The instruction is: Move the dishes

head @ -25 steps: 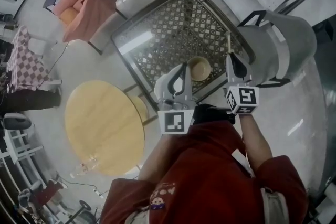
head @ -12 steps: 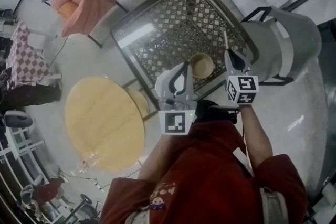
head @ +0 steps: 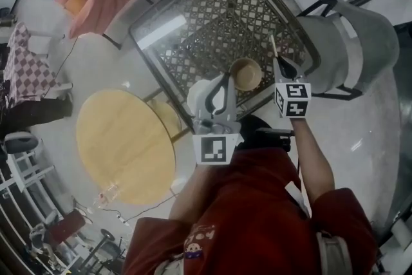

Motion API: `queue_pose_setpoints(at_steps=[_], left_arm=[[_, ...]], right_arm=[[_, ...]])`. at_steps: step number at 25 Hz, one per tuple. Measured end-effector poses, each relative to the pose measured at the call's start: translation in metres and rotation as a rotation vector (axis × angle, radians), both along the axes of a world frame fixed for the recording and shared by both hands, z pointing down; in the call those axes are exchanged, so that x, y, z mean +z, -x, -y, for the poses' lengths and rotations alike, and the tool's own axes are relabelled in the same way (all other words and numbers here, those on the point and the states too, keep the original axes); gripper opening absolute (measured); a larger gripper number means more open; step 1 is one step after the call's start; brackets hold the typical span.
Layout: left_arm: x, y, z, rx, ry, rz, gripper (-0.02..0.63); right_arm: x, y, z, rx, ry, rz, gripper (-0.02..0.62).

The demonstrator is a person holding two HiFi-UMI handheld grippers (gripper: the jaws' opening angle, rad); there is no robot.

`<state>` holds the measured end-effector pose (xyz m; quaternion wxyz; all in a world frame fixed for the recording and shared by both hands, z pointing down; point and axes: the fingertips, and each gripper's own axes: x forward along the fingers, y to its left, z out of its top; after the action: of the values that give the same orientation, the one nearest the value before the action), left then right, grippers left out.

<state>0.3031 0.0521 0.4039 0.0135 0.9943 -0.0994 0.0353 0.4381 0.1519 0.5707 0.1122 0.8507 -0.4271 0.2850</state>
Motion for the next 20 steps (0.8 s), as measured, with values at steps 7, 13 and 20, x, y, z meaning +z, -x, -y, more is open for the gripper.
queue_pose_setpoints(at_steps=[7, 13, 20], left_arm=[[0.021, -0.005, 0.001, -0.014, 0.031, 0.029, 0.008], [0.040, -0.010, -0.006, 0.011, 0.023, 0.071, 0.008], [0.062, -0.010, -0.017, 0.047, 0.032, 0.131, 0.008]], right_arm=[[0.035, -0.003, 0.000, 0.000, 0.057, 0.061, 0.025], [0.067, -0.009, -0.002, 0.012, 0.091, 0.117, 0.025], [0.097, -0.006, -0.009, 0.007, 0.159, 0.180, 0.025]])
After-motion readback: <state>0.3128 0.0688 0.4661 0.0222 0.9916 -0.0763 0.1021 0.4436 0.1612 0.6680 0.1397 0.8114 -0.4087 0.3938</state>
